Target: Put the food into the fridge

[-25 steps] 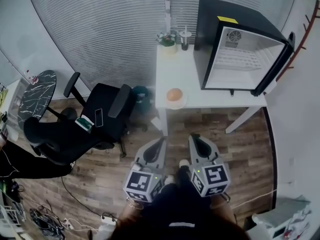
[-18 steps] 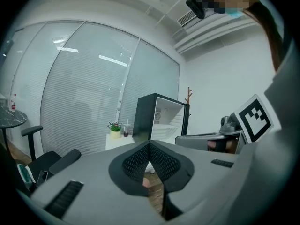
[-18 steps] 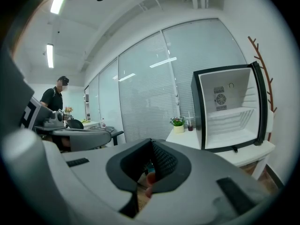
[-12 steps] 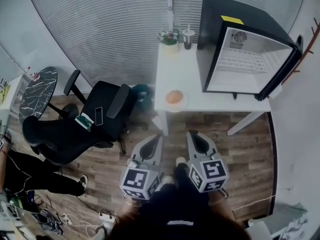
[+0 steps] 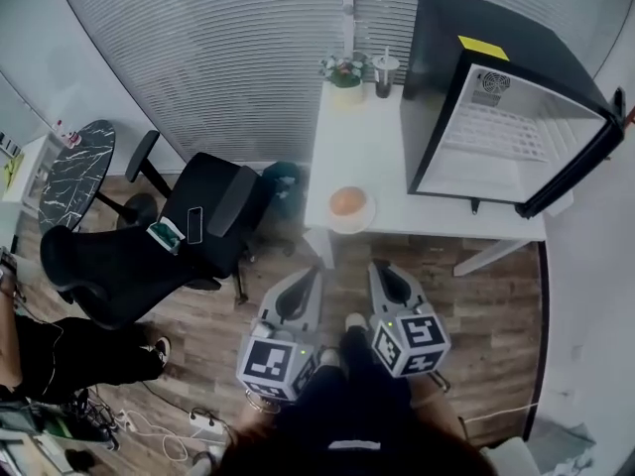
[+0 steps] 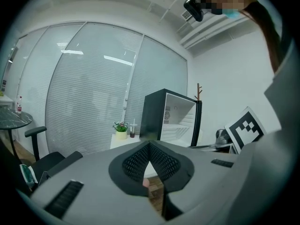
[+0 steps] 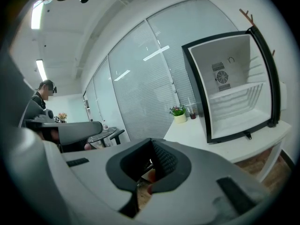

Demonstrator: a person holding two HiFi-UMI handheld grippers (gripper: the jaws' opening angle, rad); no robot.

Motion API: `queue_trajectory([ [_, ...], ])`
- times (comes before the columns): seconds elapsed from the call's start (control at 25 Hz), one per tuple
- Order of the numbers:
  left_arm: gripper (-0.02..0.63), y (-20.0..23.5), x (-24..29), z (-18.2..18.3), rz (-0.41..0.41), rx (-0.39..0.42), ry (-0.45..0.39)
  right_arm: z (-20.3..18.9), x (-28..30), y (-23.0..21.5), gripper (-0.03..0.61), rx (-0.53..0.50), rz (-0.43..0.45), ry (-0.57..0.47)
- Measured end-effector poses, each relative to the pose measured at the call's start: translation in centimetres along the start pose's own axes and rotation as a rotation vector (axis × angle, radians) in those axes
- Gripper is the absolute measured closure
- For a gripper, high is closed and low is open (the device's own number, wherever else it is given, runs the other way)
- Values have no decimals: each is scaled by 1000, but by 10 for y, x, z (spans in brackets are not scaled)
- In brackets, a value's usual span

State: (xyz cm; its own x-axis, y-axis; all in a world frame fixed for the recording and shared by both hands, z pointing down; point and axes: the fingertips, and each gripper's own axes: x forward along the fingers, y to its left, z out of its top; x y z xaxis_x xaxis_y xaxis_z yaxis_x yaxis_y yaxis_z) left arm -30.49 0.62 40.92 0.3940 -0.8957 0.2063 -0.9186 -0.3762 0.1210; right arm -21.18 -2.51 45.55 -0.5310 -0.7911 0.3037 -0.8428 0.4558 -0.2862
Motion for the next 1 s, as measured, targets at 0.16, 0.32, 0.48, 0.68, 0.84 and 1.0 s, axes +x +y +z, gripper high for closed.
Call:
queue_trajectory([
  [0.16,603,3,11,1,27,-28,23,-4,17,-12,577,38,10,20],
  [0.32,601,9,20,-3,40,-20,28,-9,31,-20,577,33,13,41],
  [0.48,601,13,27,-1,61,-40,32,-15,43,-27,577,28,13,62],
  [0.68,601,15,33,0,75,-38,28,-24,56,-34,577,57,24,88],
  [0.84,601,15,37,1,77,-34,30,-35,68,-38,577,104,37,111],
  [1.0,601,16,39,1,84,-27,34,-42,76,-42,577,129,44,126],
])
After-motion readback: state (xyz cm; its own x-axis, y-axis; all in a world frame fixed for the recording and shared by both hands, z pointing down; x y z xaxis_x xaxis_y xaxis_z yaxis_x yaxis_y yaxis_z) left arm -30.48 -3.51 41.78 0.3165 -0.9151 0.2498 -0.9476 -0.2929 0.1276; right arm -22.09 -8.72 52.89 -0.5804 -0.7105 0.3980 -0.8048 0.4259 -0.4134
